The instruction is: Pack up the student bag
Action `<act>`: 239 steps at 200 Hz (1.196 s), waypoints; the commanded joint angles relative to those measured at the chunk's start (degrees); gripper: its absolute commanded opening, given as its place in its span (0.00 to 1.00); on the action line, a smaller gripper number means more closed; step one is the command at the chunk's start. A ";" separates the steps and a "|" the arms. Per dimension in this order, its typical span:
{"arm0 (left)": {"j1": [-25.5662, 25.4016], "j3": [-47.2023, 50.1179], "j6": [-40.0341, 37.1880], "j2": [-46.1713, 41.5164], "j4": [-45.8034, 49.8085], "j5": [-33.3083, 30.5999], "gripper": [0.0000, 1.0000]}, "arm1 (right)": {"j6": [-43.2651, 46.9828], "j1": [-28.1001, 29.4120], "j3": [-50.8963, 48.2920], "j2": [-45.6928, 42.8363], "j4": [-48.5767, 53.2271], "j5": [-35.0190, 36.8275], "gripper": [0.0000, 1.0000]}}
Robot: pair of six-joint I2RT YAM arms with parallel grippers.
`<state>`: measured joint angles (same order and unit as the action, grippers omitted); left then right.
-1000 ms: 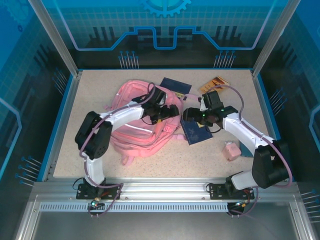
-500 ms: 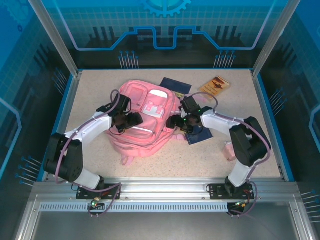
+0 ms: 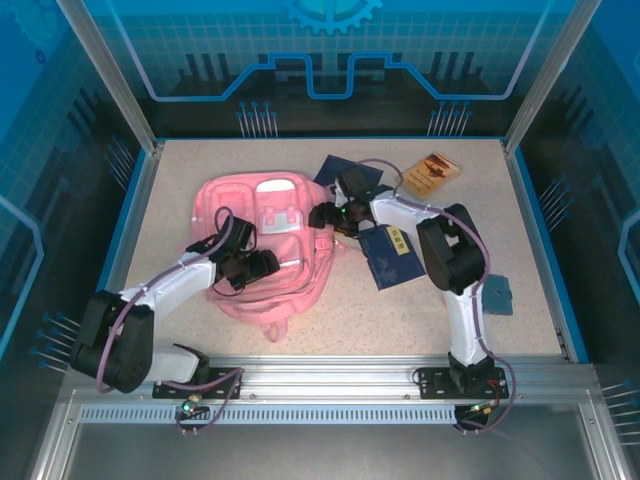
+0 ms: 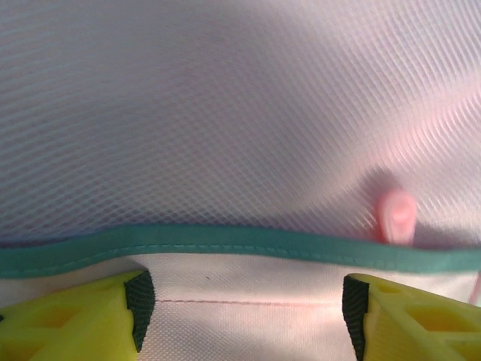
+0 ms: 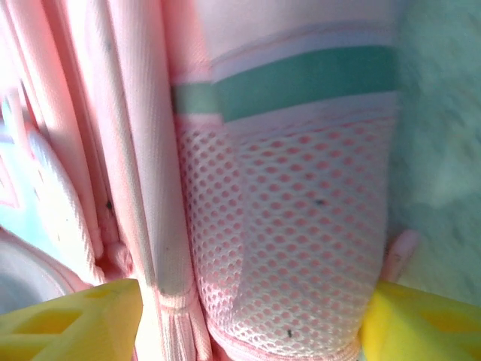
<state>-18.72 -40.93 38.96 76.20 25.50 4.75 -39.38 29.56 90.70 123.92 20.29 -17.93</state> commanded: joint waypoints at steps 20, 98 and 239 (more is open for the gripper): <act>-2.87 -4.28 -3.81 -4.19 14.67 -1.02 0.78 | 5.40 -0.50 4.91 -1.40 3.81 -1.91 0.78; -15.10 -21.38 -21.56 4.84 25.70 -14.20 0.79 | 6.49 -3.46 -18.53 -27.30 8.58 7.20 1.00; -21.71 -32.25 -23.24 25.85 26.97 -26.32 0.63 | 2.59 -3.72 -34.71 -44.82 4.92 9.00 1.00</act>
<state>-40.16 -71.22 15.05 99.61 51.53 -16.60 -38.39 26.17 56.62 80.09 25.58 -6.55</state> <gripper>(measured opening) 0.646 0.997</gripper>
